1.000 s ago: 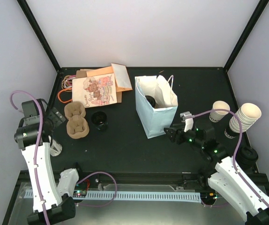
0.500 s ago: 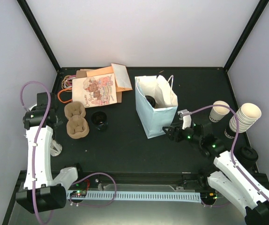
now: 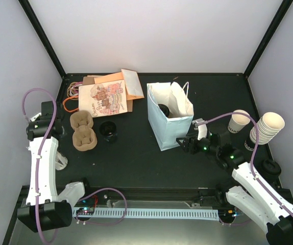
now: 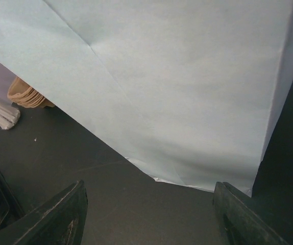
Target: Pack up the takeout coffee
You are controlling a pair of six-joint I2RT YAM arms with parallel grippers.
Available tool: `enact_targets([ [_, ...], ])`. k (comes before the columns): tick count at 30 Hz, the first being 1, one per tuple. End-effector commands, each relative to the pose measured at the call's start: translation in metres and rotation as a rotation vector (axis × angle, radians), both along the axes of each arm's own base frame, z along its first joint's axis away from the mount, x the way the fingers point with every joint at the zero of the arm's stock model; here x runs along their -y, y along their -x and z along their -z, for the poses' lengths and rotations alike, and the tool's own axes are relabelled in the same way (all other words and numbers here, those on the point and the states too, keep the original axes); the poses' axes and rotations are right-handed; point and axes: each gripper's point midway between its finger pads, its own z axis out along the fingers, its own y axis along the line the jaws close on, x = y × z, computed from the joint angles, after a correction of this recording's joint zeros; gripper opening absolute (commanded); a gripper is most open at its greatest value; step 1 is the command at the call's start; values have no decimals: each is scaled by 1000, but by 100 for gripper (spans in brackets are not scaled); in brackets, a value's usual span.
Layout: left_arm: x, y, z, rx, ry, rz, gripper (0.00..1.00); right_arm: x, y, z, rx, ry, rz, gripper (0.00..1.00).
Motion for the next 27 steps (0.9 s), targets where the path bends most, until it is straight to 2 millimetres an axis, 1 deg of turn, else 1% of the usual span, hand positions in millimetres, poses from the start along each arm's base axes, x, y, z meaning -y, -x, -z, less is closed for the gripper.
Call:
enact_targets([
  [1, -7, -8, -11, 38, -53, -12, 57, -5, 1, -13, 26, -11, -30, 70],
  [5, -14, -7, -16, 29, -84, -43, 54, -5, 2, -12, 23, -11, -33, 70],
  [10, -19, -3, -14, 11, -98, -70, 51, -6, 2, -10, 15, -10, -36, 70],
  [13, -20, -4, -13, 13, -96, -70, 43, -6, 2, -10, 13, -11, -40, 70],
  [15, -21, -5, -12, 11, -95, -68, 32, -6, 1, -9, 10, -10, -40, 70],
  [17, -21, -6, -11, 8, -92, -69, 26, -6, 2, -9, 8, -9, -41, 70],
  [23, -23, -8, -9, 5, -85, -75, 26, -7, 2, -9, 8, -11, -46, 70],
  [27, -21, -14, -2, 2, -63, -55, 28, -7, 2, -9, 10, -12, -47, 70],
])
